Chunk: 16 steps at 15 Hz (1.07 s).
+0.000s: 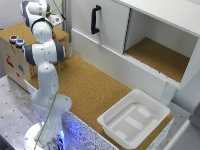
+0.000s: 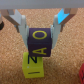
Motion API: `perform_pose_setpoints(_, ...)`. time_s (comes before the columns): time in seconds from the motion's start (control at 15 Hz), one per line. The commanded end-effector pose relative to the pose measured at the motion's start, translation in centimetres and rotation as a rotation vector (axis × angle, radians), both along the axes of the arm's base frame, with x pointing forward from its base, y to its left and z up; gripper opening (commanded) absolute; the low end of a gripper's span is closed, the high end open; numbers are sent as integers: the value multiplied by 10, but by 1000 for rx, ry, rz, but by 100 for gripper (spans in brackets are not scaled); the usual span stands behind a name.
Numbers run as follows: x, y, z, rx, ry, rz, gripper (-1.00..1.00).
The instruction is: Put the grasped purple block on top of the yellow block
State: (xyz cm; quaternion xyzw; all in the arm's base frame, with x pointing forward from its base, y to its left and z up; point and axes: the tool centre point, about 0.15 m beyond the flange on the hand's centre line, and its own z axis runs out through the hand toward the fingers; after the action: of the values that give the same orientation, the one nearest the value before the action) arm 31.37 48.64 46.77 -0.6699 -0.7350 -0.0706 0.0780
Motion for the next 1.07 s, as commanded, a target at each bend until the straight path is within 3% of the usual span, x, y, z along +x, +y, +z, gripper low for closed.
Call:
perform_pose_setpoints(0.0,1,-17,-1,-23,26,-22,-100)
perform_pose_setpoints(0.67,-23,-26,1,7,71,-18,-100)
perform_pose_setpoints(1.0,-23,-21,-7,12,69,-26,-100)
